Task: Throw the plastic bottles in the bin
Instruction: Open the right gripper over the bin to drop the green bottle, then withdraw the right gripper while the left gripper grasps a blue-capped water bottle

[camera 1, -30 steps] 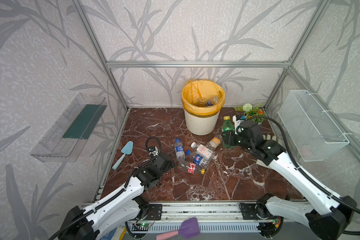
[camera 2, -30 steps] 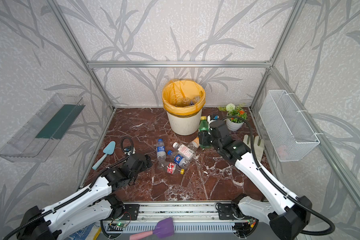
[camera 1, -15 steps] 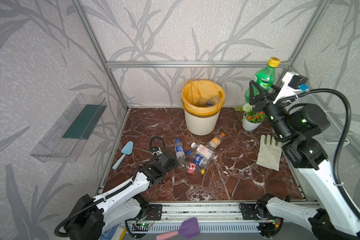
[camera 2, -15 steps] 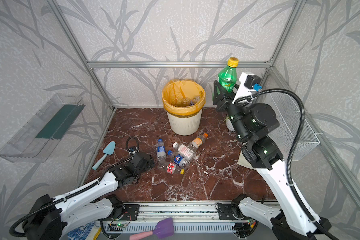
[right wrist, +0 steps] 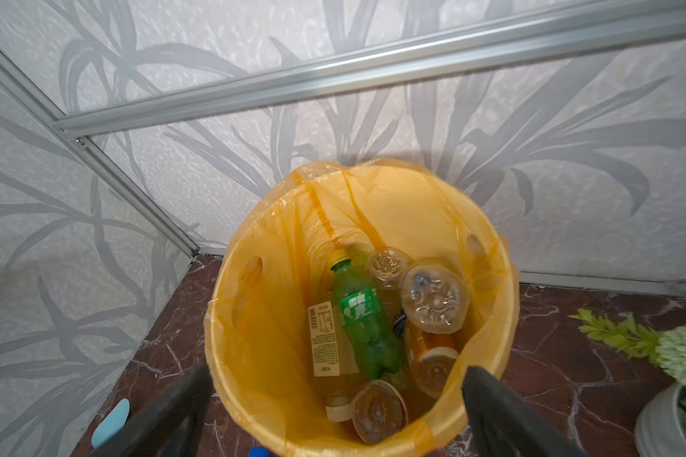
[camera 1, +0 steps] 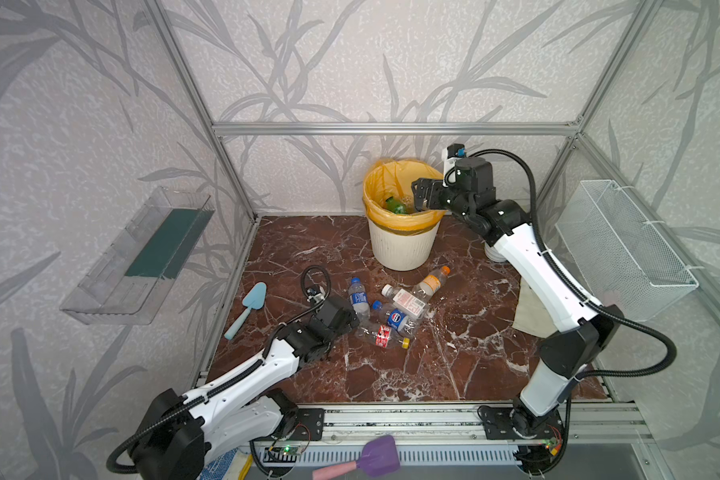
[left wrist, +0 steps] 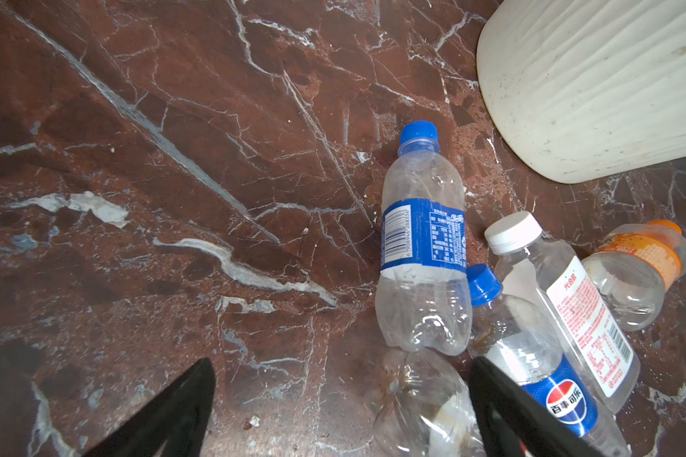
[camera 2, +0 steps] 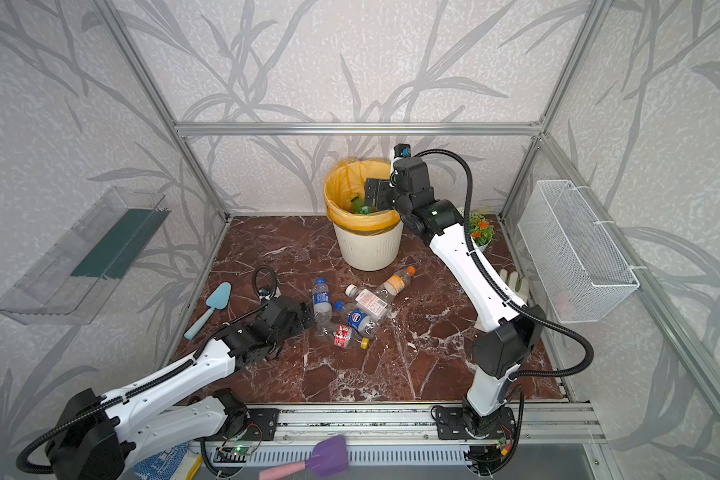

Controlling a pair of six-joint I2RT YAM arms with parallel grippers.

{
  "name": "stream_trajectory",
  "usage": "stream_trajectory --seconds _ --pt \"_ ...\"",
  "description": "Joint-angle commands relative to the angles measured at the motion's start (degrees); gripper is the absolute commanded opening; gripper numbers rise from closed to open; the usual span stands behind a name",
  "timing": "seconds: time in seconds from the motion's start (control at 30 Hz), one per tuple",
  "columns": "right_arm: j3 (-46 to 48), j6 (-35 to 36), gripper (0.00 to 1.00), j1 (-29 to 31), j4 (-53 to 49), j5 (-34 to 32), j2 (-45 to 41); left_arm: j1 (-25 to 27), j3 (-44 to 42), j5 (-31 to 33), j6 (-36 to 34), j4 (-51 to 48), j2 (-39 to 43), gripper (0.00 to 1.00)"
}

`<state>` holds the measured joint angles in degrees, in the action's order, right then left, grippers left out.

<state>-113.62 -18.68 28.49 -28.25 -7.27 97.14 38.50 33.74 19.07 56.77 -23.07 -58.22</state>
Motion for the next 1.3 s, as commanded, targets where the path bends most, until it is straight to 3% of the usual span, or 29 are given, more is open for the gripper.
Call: stream_trajectory --seconds 0.0,0.3,0.5,0.83,1.07,1.27 --pt "0.7 1.1 0.99 -0.1 3.1 -2.5 -7.7 -0.3 1.8 1.9 0.0 -2.4 1.1 0.99" --pt "10.9 0.6 0.99 -1.6 5.0 -0.1 -12.5 -0.1 5.9 -0.2 -2.4 -1.6 -5.2 0.99" --pt "29.7 -3.6 0.99 -6.5 7.3 4.5 -19.5 -0.2 9.8 -1.8 -4.6 -0.3 -11.5 0.99" --pt "58.5 -5.6 0.99 -14.6 7.2 11.0 -31.4 -0.4 23.4 -0.1 -5.3 -7.9 -27.6 0.95" --pt "68.8 -5.1 0.99 -17.8 6.1 13.0 -37.5 -0.8 32.9 4.5 -2.1 -18.5 -37.2 0.87" --pt "72.1 -5.1 0.99 -18.7 4.5 13.8 -38.9 -1.4 35.3 3.1 -2.5 -18.0 -41.8 0.75"
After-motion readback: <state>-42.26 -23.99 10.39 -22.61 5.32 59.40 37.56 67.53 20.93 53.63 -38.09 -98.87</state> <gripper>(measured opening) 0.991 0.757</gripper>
